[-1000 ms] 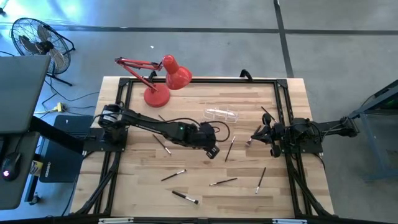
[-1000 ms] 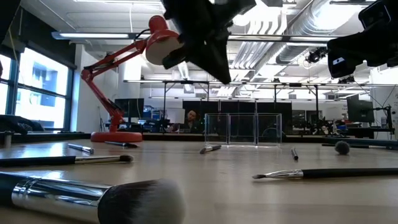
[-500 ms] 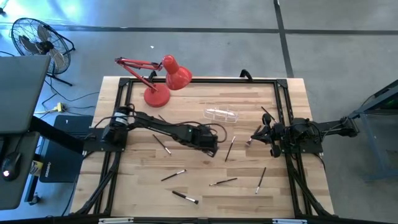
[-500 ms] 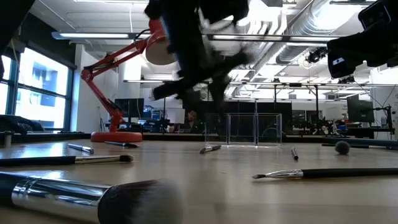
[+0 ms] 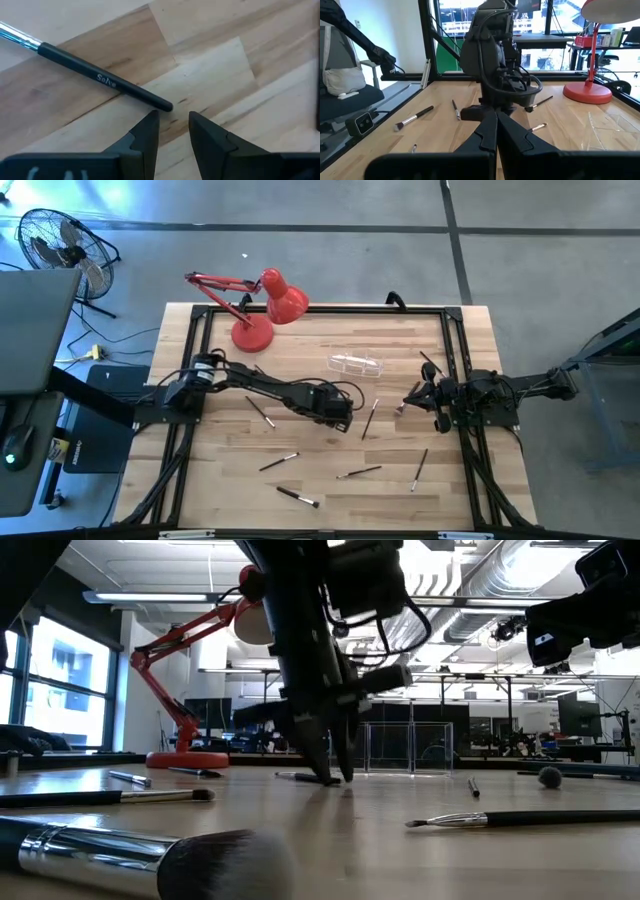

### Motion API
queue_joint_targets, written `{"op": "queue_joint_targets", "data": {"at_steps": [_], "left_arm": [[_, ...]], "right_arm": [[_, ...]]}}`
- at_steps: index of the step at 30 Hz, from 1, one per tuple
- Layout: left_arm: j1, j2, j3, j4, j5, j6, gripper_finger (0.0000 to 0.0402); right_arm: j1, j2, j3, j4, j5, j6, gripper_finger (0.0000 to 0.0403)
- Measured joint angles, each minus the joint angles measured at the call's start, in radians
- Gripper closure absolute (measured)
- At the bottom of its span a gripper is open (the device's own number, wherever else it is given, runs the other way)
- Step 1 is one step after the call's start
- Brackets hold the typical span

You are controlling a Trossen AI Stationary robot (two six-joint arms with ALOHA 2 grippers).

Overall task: Put items in baskets/containers
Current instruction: Put the eyeshadow brush into the transparent organizer

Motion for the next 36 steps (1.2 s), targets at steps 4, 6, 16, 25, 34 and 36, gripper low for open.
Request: {"op": "queue_joint_targets", "data": {"at_steps": [4,6,16,25,34,36], "left_arm": [[0.001,0.003,0.029,-0.007,0.01,0.052,0.0293],[0.001,0.004,0.067,-0.03,0.002,0.115,0.0293],[0.001,0.002,0.349,-0.32,-0.118,0.525,0.0293],[0.016,0.0,0.389,-0.622,-0.154,0.925,0.0293],[0.1,0.0,0.174,-0.568,-0.016,1.058,0.0293],[0.113,0.0,0.141,-0.563,-0.002,1.101,0.0293]], "right_arm": [[0.0,0.0,0.0,0.0,0.0,0.0,0.0402],[0.0,0.001,0.0,0.0,0.0,0.0,0.0402],[0.0,0.001,0.0,0.0,0.0,0.0,0.0402],[0.0,0.001,0.0,0.0,0.0,0.0,0.0402],[0.0,0.001,0.0,0.0,0.0,0.0,0.0402],[0.0,0.001,0.0,0.0,0.0,0.0,0.0402]]}}
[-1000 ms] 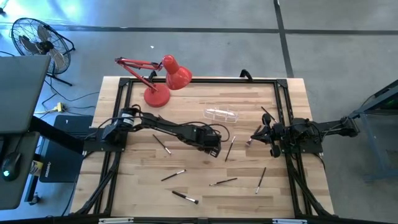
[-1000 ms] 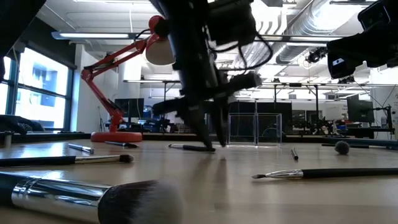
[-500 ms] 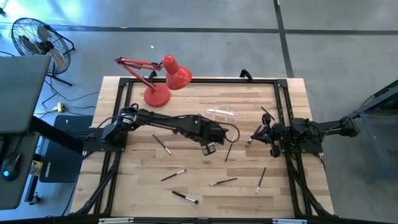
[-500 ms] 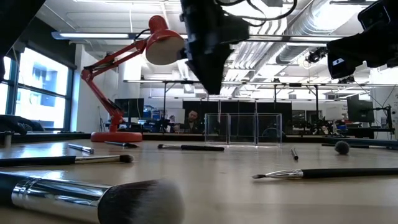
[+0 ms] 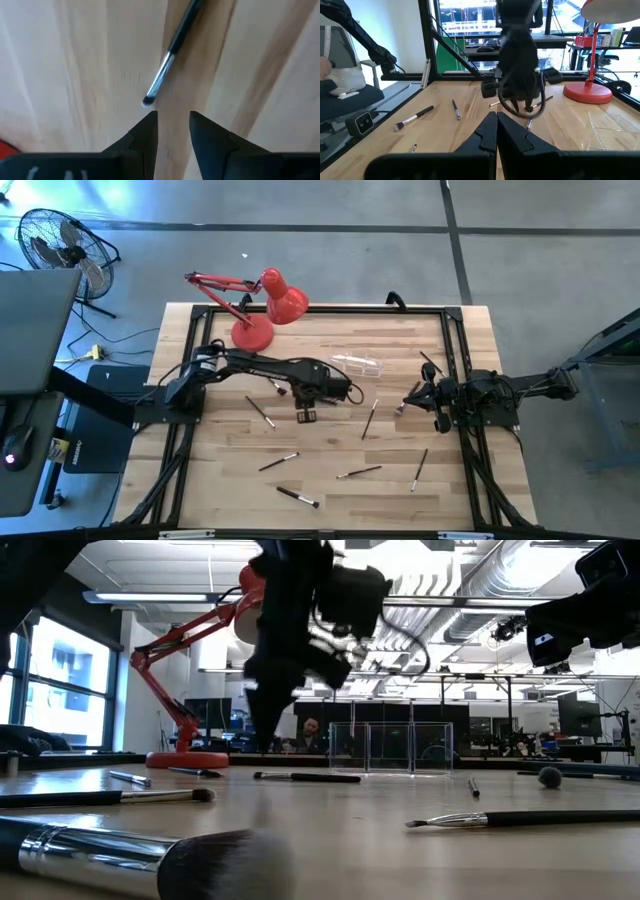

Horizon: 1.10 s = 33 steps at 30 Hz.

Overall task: Put items in baskets/containers
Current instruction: Put the eyeshadow brush into the transparent organizer

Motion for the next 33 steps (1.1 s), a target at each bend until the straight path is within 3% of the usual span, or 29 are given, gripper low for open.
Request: {"op": "queue_joint_targets", "data": {"at_steps": [7,14,20,28,33], "left_arm": [[0.019,0.0,-0.116,0.12,0.043,0.1,0.0293],[0.018,-0.012,-0.128,0.106,0.04,0.155,0.0293],[0.019,-0.146,-0.197,0.116,0.012,0.206,0.0293],[0.018,-0.547,-0.599,0.512,0.048,0.173,0.0293],[0.035,-0.643,-0.727,0.814,0.044,0.321,0.0293]], "right_arm": [[0.0,0.0,0.0,0.0,0.0,0.0,0.0402],[0.0,0.0,0.0,0.0,0.0,0.0,0.0402],[0.0,0.0,0.0,-0.001,0.0,0.0,0.0402],[0.0,0.006,0.0,0.0,0.0,0.0,0.0402],[0.0,0.006,0.0,0.0,0.0,0.0,0.0402]]}}
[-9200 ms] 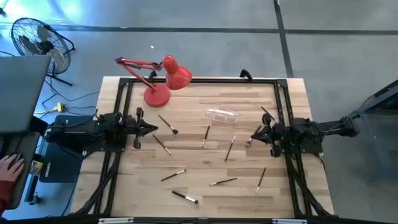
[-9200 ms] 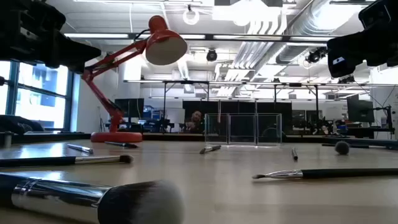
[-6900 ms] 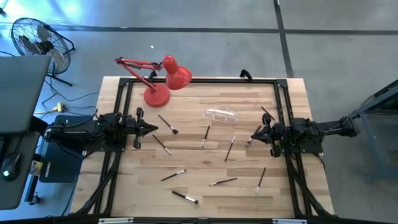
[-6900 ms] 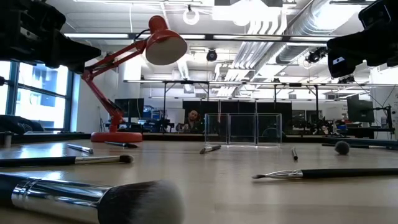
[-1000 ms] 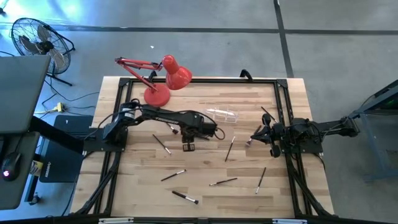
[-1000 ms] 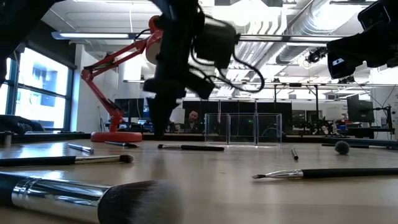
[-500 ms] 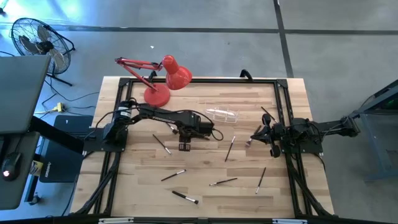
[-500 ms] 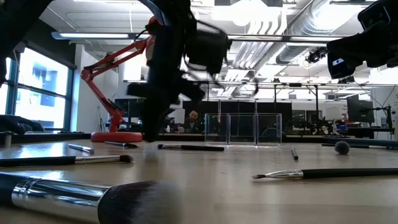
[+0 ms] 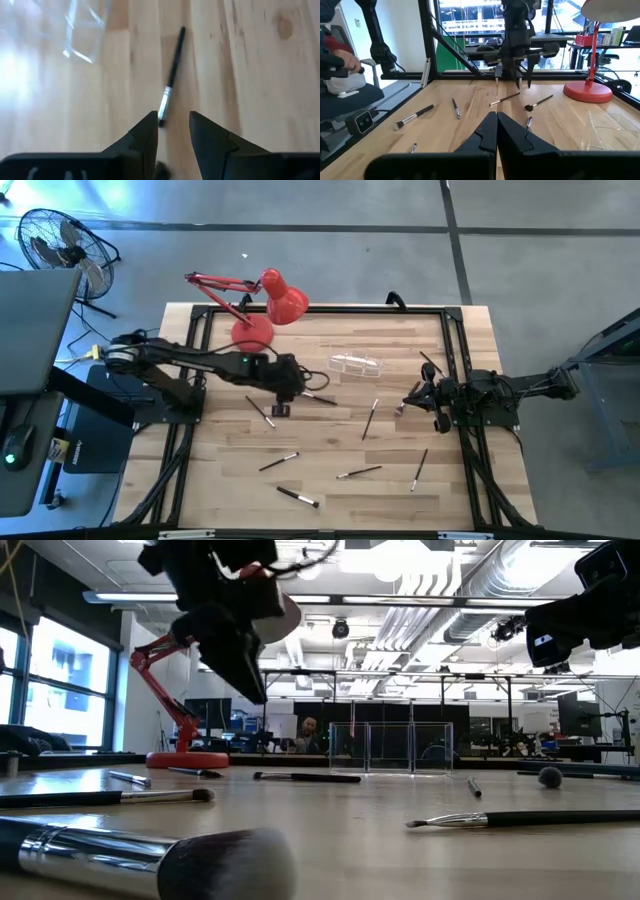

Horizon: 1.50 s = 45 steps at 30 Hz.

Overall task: Put items in baskets/containers
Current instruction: Put the eyeshadow brush into the transparent organizer

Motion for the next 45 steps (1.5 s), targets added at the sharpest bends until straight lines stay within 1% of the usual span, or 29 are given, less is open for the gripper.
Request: {"op": "queue_joint_targets", "data": {"at_steps": [2,5,8,11,17,19,24,31,38,41,45], "left_arm": [[0.016,0.007,-0.011,0.076,0.011,0.057,0.0293],[0.039,0.03,-0.014,0.075,0.057,0.071,0.0293],[0.052,0.082,-0.019,0.05,0.066,0.071,0.0293],[0.056,0.109,-0.013,0.086,0.063,0.081,0.0293],[0.056,0.188,-0.015,0.111,0.063,0.129,0.0293],[0.056,0.195,-0.015,0.112,0.063,0.142,0.0293],[0.056,0.25,-0.015,0.119,0.05,0.15,0.0293],[0.056,0.287,-0.01,0.114,0.021,0.15,0.0293],[0.056,0.293,-0.009,0.079,0.019,0.138,0.0294],[0.056,0.294,-0.009,0.074,0.022,0.103,0.0303],[0.055,0.295,-0.01,0.07,0.036,0.071,0.0336]], "right_arm": [[0.0,0.002,0.0,0.0,0.001,0.0,0.0402],[0.0,0.002,0.0,0.0,0.0,0.0,0.0402],[0.0,0.008,0.0,0.0,0.0,0.0,0.0402],[0.0,0.007,0.0,0.0,0.0,0.0,0.0402],[0.0,0.007,0.0,0.0,0.0,0.0,0.0402],[0.0,0.007,0.0,0.0,0.0,0.0,0.0402],[0.0,0.007,0.0,0.0,0.0,0.0,0.0402],[0.0,0.007,0.0,0.0,0.0,0.0,0.0402],[0.0,0.007,0.0,0.0,0.0,0.0,0.0402],[0.0,0.007,0.0,0.0,0.0,0.0,0.0402],[0.0,0.007,0.0,0.0,0.0,0.0,0.0402]]}}
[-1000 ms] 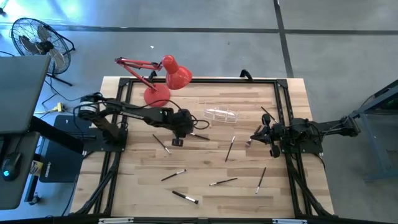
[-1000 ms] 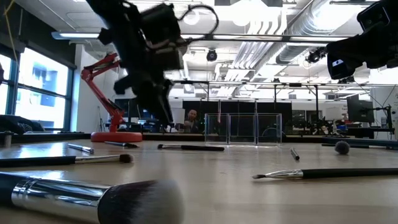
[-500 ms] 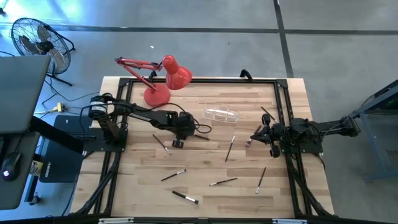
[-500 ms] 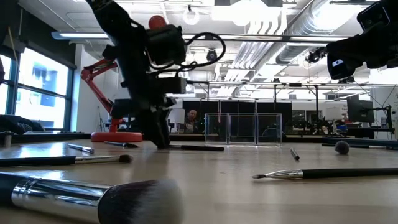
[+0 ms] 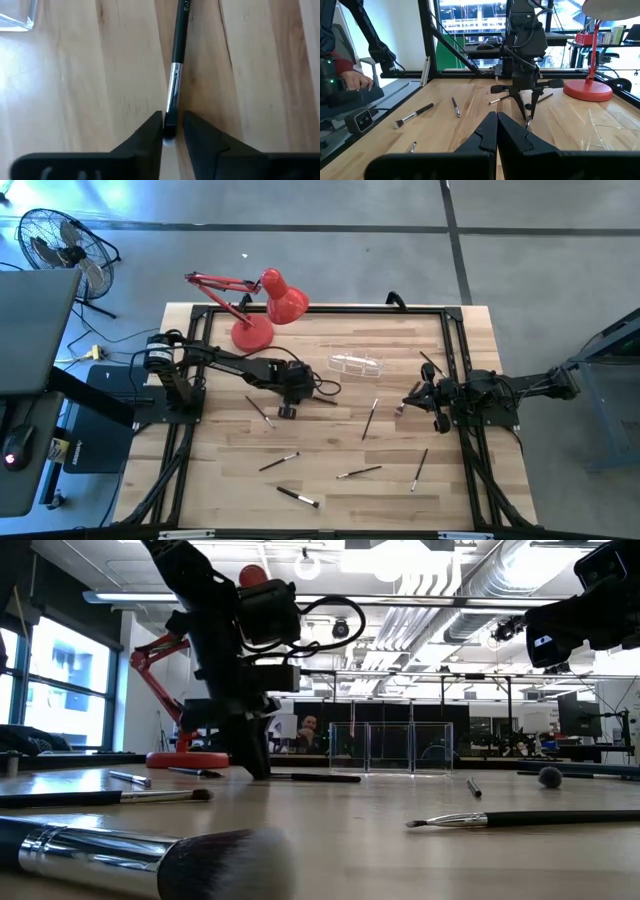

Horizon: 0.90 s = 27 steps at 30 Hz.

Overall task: Put items in baskets/containers
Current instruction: Put the eyeshadow brush into the transparent organizer

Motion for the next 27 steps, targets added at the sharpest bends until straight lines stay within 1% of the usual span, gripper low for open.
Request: {"op": "queue_joint_targets", "data": {"at_steps": [4,6,10,13,20,23,27], "left_arm": [[0.001,0.001,-0.001,-0.004,0.053,-0.026,0.0381],[0.002,0.001,-0.002,-0.004,0.07,-0.049,0.0393],[0.001,0.001,-0.002,-0.004,0.072,-0.098,0.0387],[-0.008,0.002,-0.003,-0.005,0.066,-0.155,0.0393],[-0.072,0.002,-0.003,-0.005,0.05,-0.205,0.0396],[-0.098,0.002,-0.004,-0.004,0.029,-0.269,0.0398],[-0.119,0.002,-0.004,0.006,0.028,-0.351,0.0398]], "right_arm": [[0.0,0.0,0.0,0.0,0.0,0.0,0.0402],[0.0,0.0,0.0,0.0,0.0,0.0,0.0402],[0.0,0.0,0.0,0.0,0.0,0.0,0.0402],[0.0,0.0,0.0,0.0,0.0,0.0,0.0402],[0.0,0.0,0.0,0.001,0.0,0.0,0.0402],[0.0,0.0,0.0,0.007,0.0,0.0,0.0402],[0.0,0.0,0.0,0.008,0.0,0.0,0.0402]]}}
